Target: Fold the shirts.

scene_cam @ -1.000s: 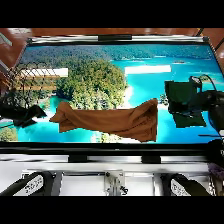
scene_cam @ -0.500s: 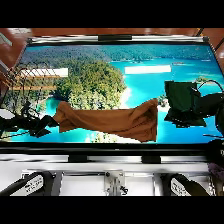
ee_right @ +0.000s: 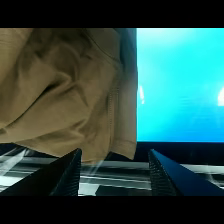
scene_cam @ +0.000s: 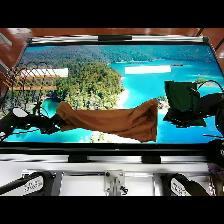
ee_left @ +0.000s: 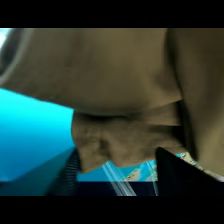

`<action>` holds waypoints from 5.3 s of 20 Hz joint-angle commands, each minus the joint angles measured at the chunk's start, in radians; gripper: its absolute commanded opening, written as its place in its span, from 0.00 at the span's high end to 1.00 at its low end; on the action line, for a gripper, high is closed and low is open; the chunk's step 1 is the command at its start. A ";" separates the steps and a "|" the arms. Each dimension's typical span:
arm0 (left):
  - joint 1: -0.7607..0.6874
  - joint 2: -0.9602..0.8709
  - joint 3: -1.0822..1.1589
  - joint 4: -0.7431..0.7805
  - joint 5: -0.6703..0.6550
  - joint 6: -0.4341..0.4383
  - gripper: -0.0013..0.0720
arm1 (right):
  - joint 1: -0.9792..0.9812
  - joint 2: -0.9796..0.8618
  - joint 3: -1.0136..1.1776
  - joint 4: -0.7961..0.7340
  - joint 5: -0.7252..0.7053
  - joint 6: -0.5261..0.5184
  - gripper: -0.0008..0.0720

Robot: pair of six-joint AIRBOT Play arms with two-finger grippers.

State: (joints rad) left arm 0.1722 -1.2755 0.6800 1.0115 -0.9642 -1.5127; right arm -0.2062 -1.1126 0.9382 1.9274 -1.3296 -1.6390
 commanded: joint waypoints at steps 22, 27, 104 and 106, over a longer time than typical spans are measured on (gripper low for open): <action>-0.039 0.176 0.000 0.004 -0.081 0.039 0.93 | -0.027 -0.193 -0.263 0.095 0.135 0.036 0.49; -0.039 0.196 0.000 0.004 -0.085 0.038 0.93 | -0.027 -0.193 -0.263 0.109 0.158 0.044 0.44; -0.038 0.314 0.280 0.041 0.005 0.054 0.94 | -0.027 -0.156 0.141 0.282 0.313 0.153 0.91; -0.045 0.200 0.280 0.035 -0.008 -0.023 0.93 | -0.026 -0.224 0.141 0.328 0.366 0.153 0.91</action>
State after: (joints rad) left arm 0.1322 -0.9382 0.9623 1.0725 -1.0512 -1.4612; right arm -0.2333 -1.2263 1.0885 2.1750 -1.1271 -1.4975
